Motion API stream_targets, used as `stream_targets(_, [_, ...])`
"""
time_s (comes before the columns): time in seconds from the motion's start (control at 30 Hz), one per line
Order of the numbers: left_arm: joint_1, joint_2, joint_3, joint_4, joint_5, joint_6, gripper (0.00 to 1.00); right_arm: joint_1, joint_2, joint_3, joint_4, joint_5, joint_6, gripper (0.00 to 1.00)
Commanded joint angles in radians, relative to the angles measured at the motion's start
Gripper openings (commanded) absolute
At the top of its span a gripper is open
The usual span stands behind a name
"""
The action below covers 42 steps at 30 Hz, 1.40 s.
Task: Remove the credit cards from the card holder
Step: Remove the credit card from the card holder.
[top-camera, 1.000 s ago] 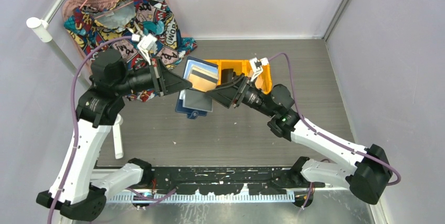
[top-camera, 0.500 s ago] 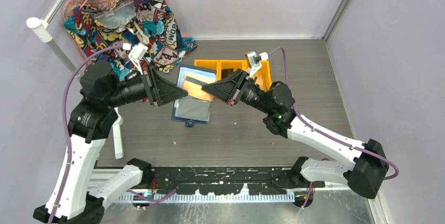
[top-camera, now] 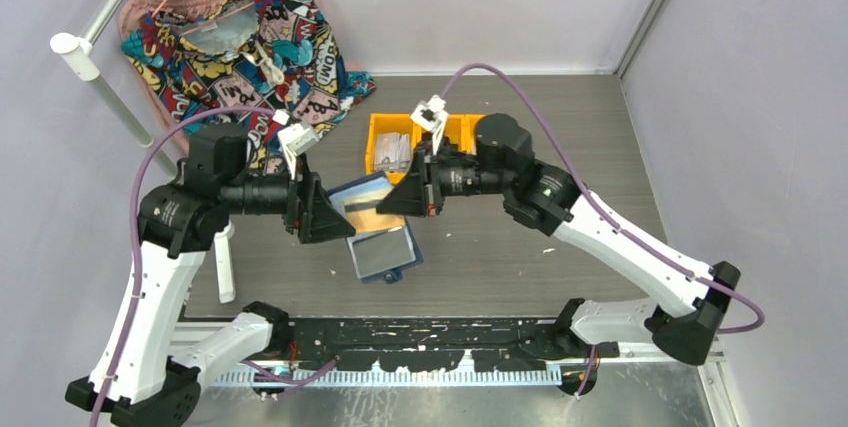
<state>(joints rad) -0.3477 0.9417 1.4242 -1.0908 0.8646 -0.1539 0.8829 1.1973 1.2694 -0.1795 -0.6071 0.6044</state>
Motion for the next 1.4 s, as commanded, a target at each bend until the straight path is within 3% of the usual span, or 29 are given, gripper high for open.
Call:
stream_targets(0.0, [-0.002,0.008,-0.008,-0.116,0.093,0.213,0.71,0.057,0.072,0.132,-0.272,-0.081,-0.182,0.01])
stream_targets(0.2, [-0.002,0.013,-0.034,-0.159,0.176,0.250,0.64,0.128,0.175,0.264,-0.373,-0.082,-0.252,0.01])
stream_targets(0.43, [-0.004,-0.009,-0.090,-0.251,0.225,0.323,0.46,0.150,0.217,0.314,-0.337,-0.137,-0.244,0.01])
stream_targets(0.63, [-0.004,-0.042,-0.124,-0.164,0.265,0.225,0.25,0.160,0.251,0.337,-0.310,-0.160,-0.227,0.03])
stream_targets(0.73, [-0.004,-0.074,-0.151,-0.063,0.246,0.146,0.08,0.158,0.244,0.311,-0.227,-0.165,-0.172,0.14])
stream_targets(0.8, [-0.004,-0.103,-0.171,0.010,0.215,0.081,0.00,0.156,0.224,0.272,-0.154,-0.159,-0.130,0.29])
stream_targets(0.93, [-0.002,-0.163,-0.206,0.185,0.111,-0.072,0.00,0.128,0.158,0.156,0.004,-0.156,-0.015,0.55])
stream_targets(1.03, [-0.002,-0.169,-0.211,0.265,0.096,-0.176,0.00,0.109,0.089,0.048,0.086,-0.140,0.025,0.63])
stream_targets(1.17, [-0.002,-0.174,-0.202,0.306,0.104,-0.248,0.00,0.077,-0.004,-0.067,0.166,-0.142,0.076,0.63])
stream_targets(1.27, [-0.003,-0.181,-0.201,0.312,0.119,-0.281,0.00,0.049,-0.059,-0.117,0.228,-0.153,0.111,0.57])
stream_targets(1.37, [-0.003,-0.190,-0.208,0.313,0.127,-0.289,0.00,0.040,-0.063,-0.104,0.206,-0.170,0.102,0.33])
